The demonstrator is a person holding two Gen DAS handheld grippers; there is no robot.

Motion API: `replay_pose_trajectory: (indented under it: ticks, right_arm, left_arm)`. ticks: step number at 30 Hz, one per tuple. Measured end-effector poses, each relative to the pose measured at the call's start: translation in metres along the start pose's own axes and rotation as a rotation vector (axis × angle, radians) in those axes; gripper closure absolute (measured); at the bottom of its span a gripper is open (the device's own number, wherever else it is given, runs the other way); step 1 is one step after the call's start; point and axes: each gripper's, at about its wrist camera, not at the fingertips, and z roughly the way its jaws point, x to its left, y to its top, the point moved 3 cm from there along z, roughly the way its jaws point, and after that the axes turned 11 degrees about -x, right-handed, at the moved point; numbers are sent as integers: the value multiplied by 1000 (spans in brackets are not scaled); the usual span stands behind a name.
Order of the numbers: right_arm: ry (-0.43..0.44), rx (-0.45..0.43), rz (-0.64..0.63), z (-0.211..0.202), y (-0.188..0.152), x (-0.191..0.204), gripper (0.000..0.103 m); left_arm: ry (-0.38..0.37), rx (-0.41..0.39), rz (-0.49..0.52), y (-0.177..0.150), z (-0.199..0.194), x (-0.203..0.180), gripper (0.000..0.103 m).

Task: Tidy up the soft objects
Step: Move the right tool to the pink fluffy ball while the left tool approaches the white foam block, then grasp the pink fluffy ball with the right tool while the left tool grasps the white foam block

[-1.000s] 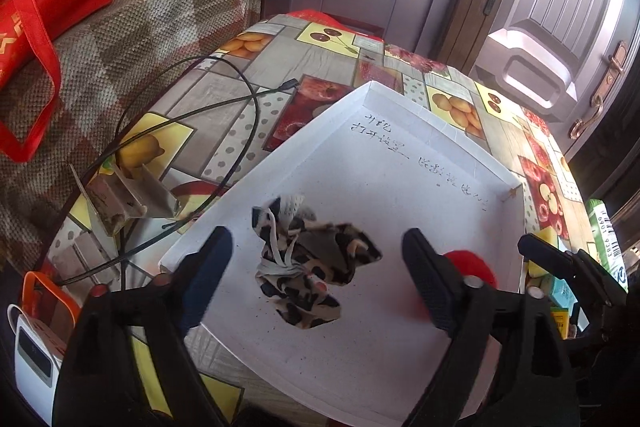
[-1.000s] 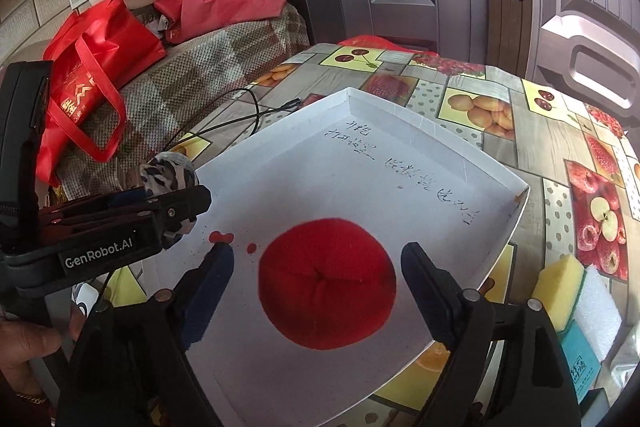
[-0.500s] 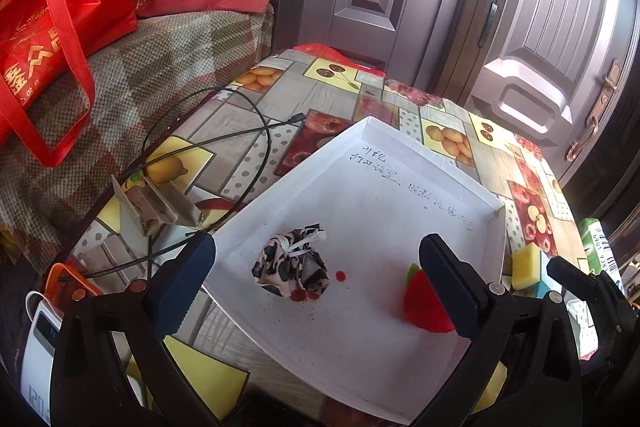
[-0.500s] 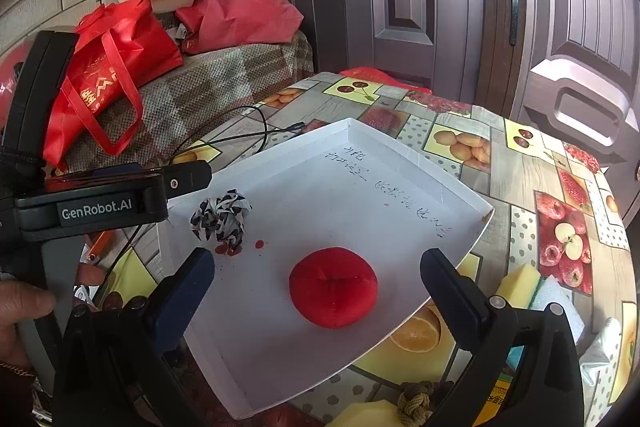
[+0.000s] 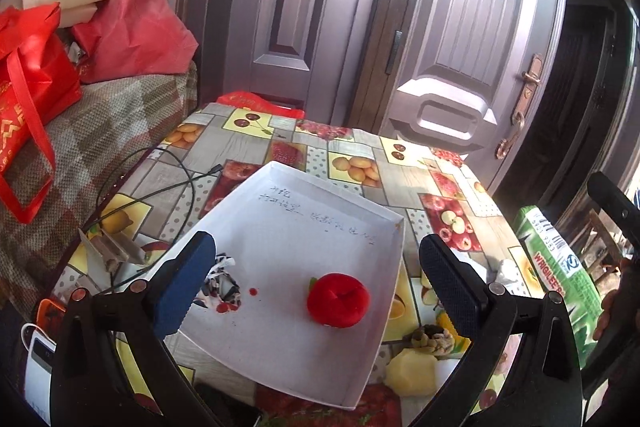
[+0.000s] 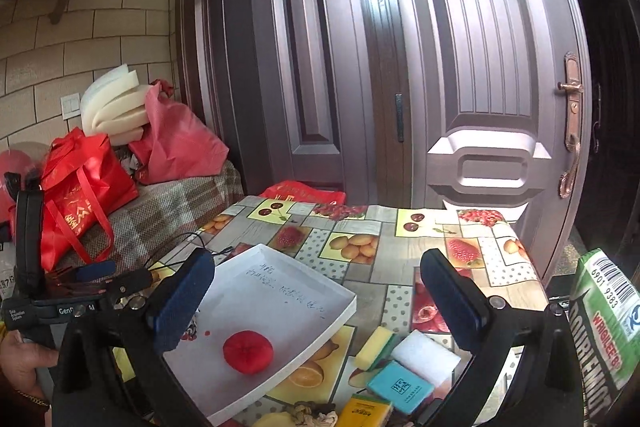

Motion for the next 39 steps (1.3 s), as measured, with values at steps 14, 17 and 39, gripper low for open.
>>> replay_pose_trajectory:
  ticks: [14, 17, 39]
  right_arm:
    - [-333, 352, 173, -68, -130, -129, 0]
    - [-353, 415, 227, -74, -149, -141, 0]
    - [-201, 573, 145, -17, -195, -104, 0]
  left_arm:
    - [-435, 362, 397, -152, 25, -152, 1]
    - [-449, 368, 419, -154, 33, -159, 1]
    - [-461, 436, 439, -176, 21, -154, 23]
